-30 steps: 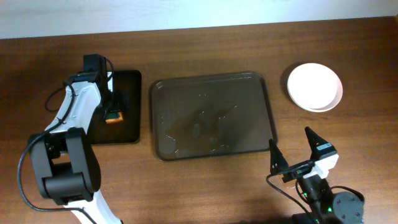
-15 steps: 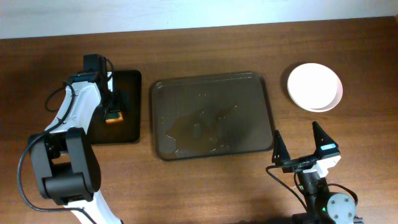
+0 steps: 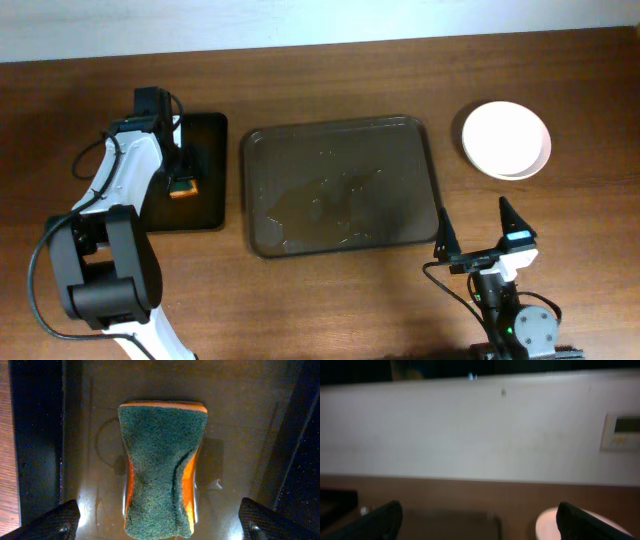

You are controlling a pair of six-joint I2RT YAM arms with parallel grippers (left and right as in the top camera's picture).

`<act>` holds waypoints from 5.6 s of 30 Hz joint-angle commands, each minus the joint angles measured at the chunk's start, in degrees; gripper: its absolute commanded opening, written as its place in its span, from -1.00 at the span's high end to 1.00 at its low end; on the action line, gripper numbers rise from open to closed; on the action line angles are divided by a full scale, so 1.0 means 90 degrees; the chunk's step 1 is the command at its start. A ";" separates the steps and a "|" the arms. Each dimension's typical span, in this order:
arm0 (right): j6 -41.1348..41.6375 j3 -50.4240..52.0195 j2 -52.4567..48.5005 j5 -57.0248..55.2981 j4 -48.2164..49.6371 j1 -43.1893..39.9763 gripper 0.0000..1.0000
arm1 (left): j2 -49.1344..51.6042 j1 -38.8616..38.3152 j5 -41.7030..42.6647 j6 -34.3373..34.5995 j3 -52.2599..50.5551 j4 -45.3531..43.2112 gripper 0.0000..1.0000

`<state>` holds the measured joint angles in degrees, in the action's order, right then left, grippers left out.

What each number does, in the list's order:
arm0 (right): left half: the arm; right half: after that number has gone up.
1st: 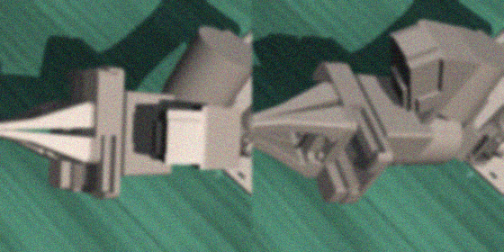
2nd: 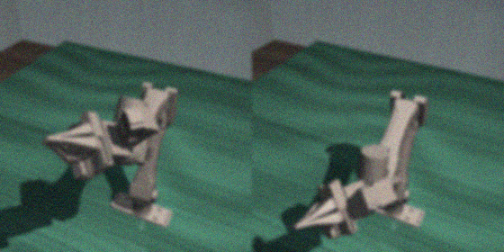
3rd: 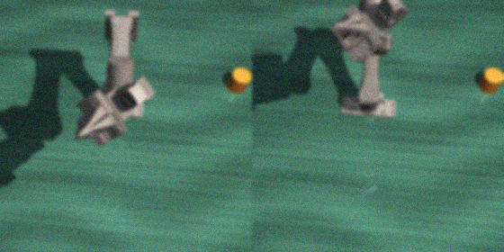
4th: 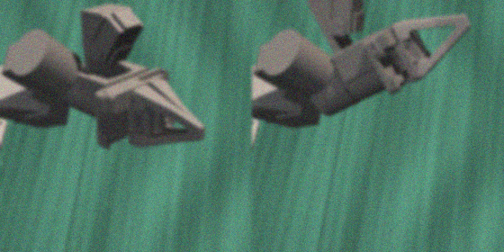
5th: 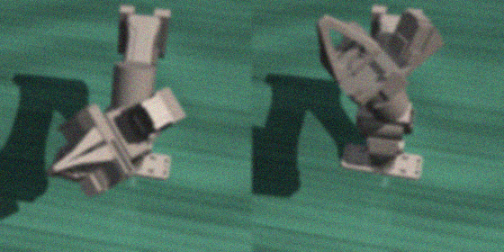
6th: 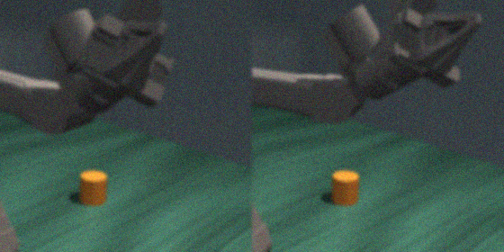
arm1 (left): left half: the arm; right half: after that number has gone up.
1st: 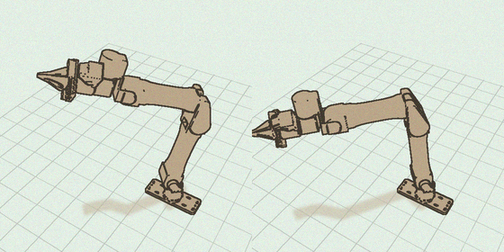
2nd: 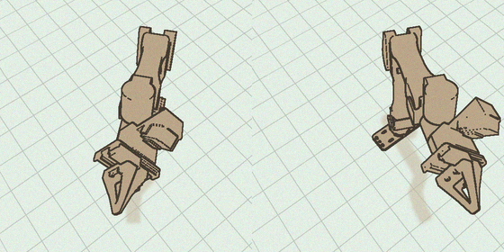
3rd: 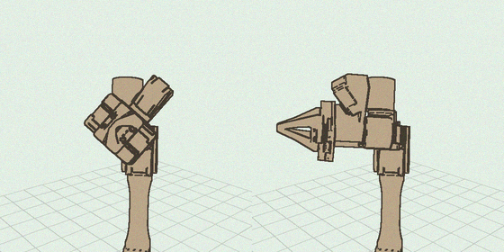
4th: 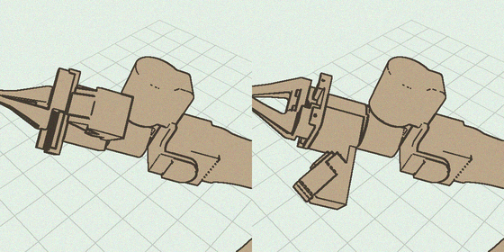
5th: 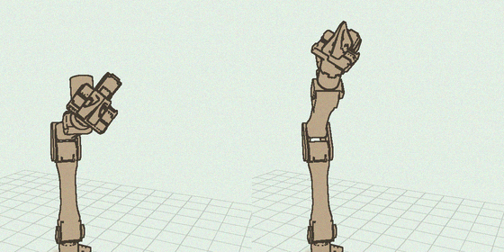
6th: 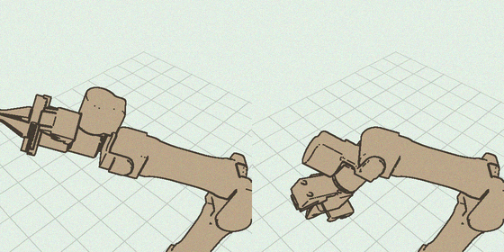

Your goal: Clean dirty plates on tray and stack at the side

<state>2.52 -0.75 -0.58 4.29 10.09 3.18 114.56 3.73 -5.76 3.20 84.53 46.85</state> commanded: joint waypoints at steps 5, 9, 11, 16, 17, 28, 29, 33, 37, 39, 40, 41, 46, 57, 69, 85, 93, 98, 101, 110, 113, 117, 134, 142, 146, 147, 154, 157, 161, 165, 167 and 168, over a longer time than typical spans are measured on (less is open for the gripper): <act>-0.0070 0.0049 0.0039 -0.0272 -0.1610 0.0056 -0.97 | 0.0032 0.0022 0.0046 -0.0027 -0.0032 -0.0015 -0.99; -0.0194 0.0049 0.0039 -0.0554 -0.1644 0.0056 -0.97 | 0.0032 0.0022 0.0046 -0.0027 -0.0032 -0.0012 -0.99; -0.0187 0.0049 0.0039 -0.0554 -0.1642 0.0058 -0.97 | 0.0032 0.0022 0.0046 -0.0027 -0.0032 -0.0012 -0.99; -0.0187 0.0049 0.0039 -0.0554 -0.1642 0.0056 -0.97 | 0.0032 0.0022 0.0046 -0.0027 -0.0032 -0.0012 -0.99; -0.0187 0.0049 0.0039 -0.0551 -0.1642 0.0056 -0.97 | 0.0032 0.0022 0.0046 -0.0027 -0.0032 -0.0012 -0.99; -0.0187 0.0049 0.0036 -0.0554 -0.1642 0.0056 -0.97 | 0.0032 0.0022 0.0046 -0.0027 -0.0032 -0.0012 -0.99; -0.0187 0.0049 0.0036 -0.0554 -0.1642 0.0056 -0.97 | 0.0032 0.0022 0.0046 -0.0027 -0.0032 -0.0015 -0.99; -0.0187 0.0049 0.0036 -0.0554 -0.1642 0.0056 -0.97 | 0.0032 0.0022 0.0046 -0.0027 -0.0032 -0.0012 -0.99; -0.0187 0.0049 0.0036 -0.0554 -0.1642 0.0056 -0.97 | 0.0032 0.0022 0.0046 -0.0027 -0.0032 -0.0012 -0.99; -0.0187 0.0049 0.0036 -0.0554 -0.1642 0.0056 -0.97 | 0.0032 0.0022 0.0046 -0.0027 -0.0032 -0.0012 -0.99; -0.0187 0.0049 0.0036 -0.0554 -0.1642 0.0056 -0.97 | 0.0032 0.0022 0.0046 -0.0027 -0.0032 -0.0012 -0.99; -0.0187 0.0049 0.0036 -0.0554 -0.1642 0.0056 -0.97 | 0.0041 0.0022 0.0046 -0.0027 -0.0032 -0.0015 -0.99; -0.0187 0.0049 0.0036 -0.0554 -0.1642 0.0056 -0.97 | 0.0279 0.0022 0.0046 -0.0027 -0.0032 -0.0012 -0.99; -0.0187 0.0049 0.0036 -0.0554 -0.1642 0.0056 -0.97 | 0.0294 0.0022 -0.0010 -0.0029 -0.0032 0.0034 -0.99; -0.0187 0.0049 0.0036 -0.0554 -0.1642 0.0056 -0.97 | -0.1122 0.0022 0.0029 0.0061 -0.0034 -0.0619 -0.99; -0.0187 0.0049 0.0036 -0.0554 -0.1642 0.0056 -0.97 | -0.6125 0.0019 -0.0238 -0.0391 -0.4469 -0.0942 -0.99; -0.0187 0.0049 0.0036 -0.0554 -0.1642 0.0056 -0.97 | -0.9811 0.0002 -0.0170 -0.0563 -0.6479 -0.2470 -0.99; -0.0187 0.0049 0.0036 -0.0554 -0.1642 0.0056 -0.97 | -1.0683 0.0002 -0.0172 -0.1039 -0.7315 -0.4012 -0.99; -0.0187 0.0049 0.0036 -0.0554 -0.1642 0.0056 -0.97 | -1.1038 0.0002 -0.0168 -0.1035 -0.7898 -0.4889 -0.99; -0.0187 0.0049 0.0036 -0.0554 -0.1642 0.0056 -0.97 | -1.1878 0.0002 -0.0121 -0.1035 -0.8842 -0.6018 -0.99; -0.0187 0.0049 0.0036 -0.0554 -0.1642 0.0056 -0.97 | -1.1980 0.0002 -0.0119 -0.1035 -0.8854 -0.6016 -0.99; -0.0187 0.0049 0.0036 -0.0554 -0.1642 0.0056 -0.97 | -1.2293 -0.0029 -0.0124 -0.1037 -0.8898 -0.6013 -0.99; -0.0187 0.0049 0.0036 -0.0554 -0.1642 0.0056 -0.97 | -1.2699 -0.0124 0.0002 -0.1037 -0.9338 -0.6771 -0.99; -0.0187 0.0049 0.0029 -0.0554 -0.1642 0.0056 -0.96 | -1.2699 -0.0124 0.1100 -0.2030 -0.9338 -0.6040 -0.99; -0.0187 0.0049 0.0029 -0.0554 -0.1642 0.0056 -0.97 | -1.2699 -0.0124 0.1098 -0.1792 -0.9335 -0.5027 -0.99; -0.0187 0.0049 0.0029 -0.0554 -0.1642 0.0056 -0.97 | -1.2699 -0.0124 0.1095 -0.1698 -0.9335 -0.4799 -0.99; -0.0187 0.0049 0.0029 -0.0554 -0.1642 0.0056 -0.97 | -1.2696 -0.0124 0.0559 -0.1112 -0.9335 -0.4668 -0.99; -0.0187 0.0049 0.0029 -0.0554 -0.1642 0.0056 -0.97 | -1.2696 -0.0124 0.0306 -0.0855 -0.9335 -0.4677 -0.99; -0.0187 0.0049 0.0029 -0.0554 -0.1642 0.0056 -0.97 | -1.2696 -0.0124 0.0301 -0.0857 -0.9335 -0.4677 -0.99; -0.0187 0.0049 0.0029 -0.0554 -0.1642 0.0056 -0.97 | -1.2696 -0.0124 0.0109 -0.0835 -0.9335 -0.4694 -0.99; -0.0187 0.0049 0.0029 -0.0554 -0.1642 0.0056 -0.97 | -1.2696 -0.0124 -0.0078 -0.0799 -0.9335 -0.4716 -0.99; -0.0187 0.0049 0.0029 -0.0554 -0.1642 0.0056 -0.97 | -1.2696 -0.0124 -0.0204 -0.0668 -0.9335 -0.4721 -0.99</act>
<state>1.06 -0.62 -0.58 -0.19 -4.29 3.22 0.73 2.96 -3.81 -4.89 0.80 4.51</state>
